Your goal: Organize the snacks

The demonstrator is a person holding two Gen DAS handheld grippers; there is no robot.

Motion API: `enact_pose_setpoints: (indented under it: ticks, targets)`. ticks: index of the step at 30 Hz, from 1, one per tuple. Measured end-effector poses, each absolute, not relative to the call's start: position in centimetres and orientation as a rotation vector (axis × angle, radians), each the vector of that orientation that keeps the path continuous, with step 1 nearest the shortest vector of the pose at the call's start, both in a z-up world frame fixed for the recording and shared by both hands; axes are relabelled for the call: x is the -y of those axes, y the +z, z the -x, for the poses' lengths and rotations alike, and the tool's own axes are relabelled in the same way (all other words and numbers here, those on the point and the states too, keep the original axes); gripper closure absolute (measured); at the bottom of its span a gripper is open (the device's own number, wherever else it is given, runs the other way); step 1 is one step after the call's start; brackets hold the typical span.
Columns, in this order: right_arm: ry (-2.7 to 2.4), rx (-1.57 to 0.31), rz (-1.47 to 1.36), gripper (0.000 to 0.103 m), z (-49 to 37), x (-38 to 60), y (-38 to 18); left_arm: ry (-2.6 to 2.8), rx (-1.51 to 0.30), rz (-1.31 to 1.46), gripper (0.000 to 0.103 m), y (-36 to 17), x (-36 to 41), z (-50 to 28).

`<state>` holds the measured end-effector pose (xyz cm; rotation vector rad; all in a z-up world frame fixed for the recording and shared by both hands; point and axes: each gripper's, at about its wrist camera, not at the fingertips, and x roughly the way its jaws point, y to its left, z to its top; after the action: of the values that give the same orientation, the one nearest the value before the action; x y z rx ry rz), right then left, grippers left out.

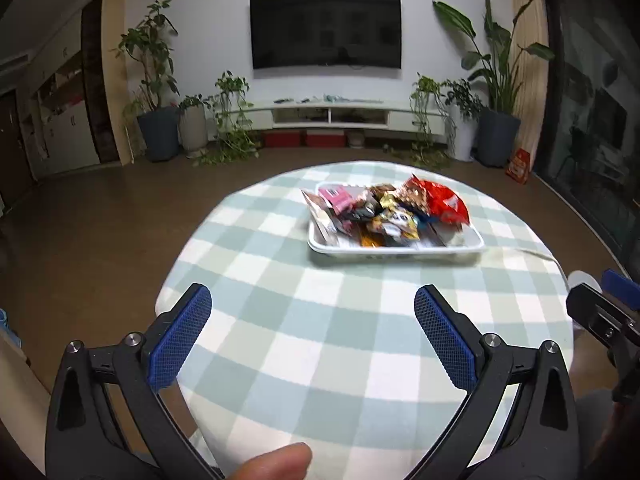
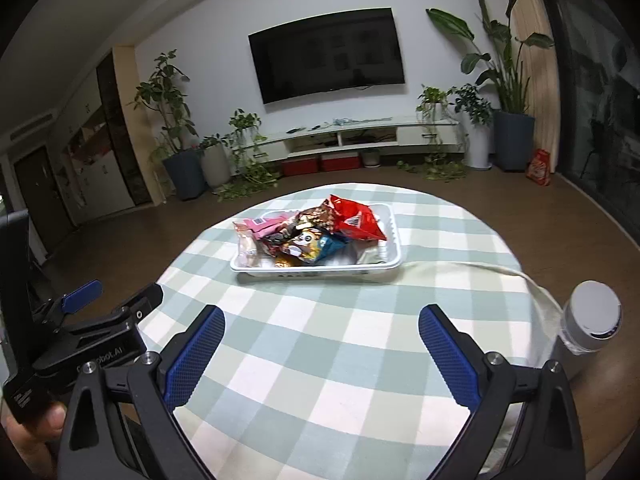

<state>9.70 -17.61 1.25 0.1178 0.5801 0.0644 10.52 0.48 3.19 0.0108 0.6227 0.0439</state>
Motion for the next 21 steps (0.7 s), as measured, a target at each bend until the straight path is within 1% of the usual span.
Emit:
enact_pose_setpoints:
  ticks: [21]
  targets:
    - [-0.025, -0.588, -0.050, 0.003, -7.3, 17.0, 1.9, 0.006, -0.687, 0.007, 0.000, 2.3, 0.9, -8.4]
